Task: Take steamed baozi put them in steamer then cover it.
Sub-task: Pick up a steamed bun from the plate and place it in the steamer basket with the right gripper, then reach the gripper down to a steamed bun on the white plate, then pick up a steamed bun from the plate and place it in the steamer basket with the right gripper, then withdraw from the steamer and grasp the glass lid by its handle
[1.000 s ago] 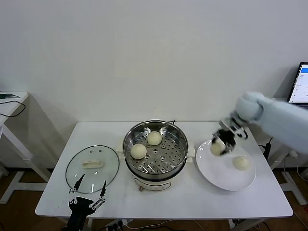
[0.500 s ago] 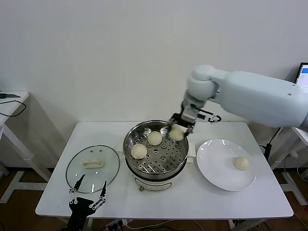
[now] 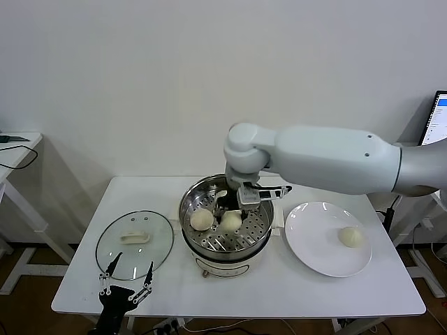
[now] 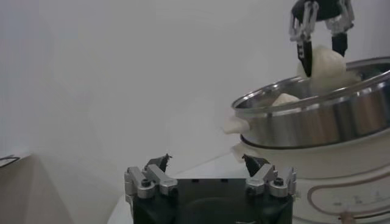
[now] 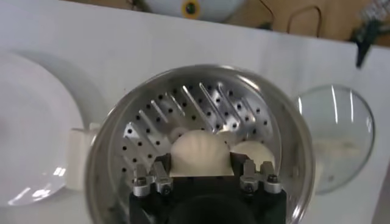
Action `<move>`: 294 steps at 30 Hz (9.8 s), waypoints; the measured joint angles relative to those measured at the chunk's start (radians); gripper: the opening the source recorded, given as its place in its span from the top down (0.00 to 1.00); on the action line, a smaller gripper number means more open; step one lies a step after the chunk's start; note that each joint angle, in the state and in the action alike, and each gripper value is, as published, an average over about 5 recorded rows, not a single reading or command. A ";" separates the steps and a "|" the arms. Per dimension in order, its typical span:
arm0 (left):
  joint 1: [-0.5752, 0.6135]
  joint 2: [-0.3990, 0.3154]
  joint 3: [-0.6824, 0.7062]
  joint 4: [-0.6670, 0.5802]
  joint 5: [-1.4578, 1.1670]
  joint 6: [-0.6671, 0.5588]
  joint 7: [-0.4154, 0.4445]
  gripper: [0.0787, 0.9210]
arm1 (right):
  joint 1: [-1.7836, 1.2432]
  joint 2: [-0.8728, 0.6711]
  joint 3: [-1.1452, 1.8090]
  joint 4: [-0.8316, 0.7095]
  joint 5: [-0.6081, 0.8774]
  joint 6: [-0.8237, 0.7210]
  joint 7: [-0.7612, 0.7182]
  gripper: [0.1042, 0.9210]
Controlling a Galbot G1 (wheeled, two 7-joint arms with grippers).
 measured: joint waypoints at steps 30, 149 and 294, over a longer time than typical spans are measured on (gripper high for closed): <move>-0.014 0.000 -0.009 0.026 -0.010 -0.010 -0.003 0.12 | -0.085 0.031 0.034 -0.046 -0.071 0.083 0.011 0.12; -0.049 0.016 -0.001 0.024 -0.015 -0.002 -0.014 0.12 | 0.177 0.003 -0.264 -0.310 0.738 -0.852 -0.024 0.35; -0.591 -0.004 -0.028 0.730 1.262 0.040 -0.366 0.12 | -1.896 0.162 1.783 -0.077 0.323 -0.199 1.468 0.12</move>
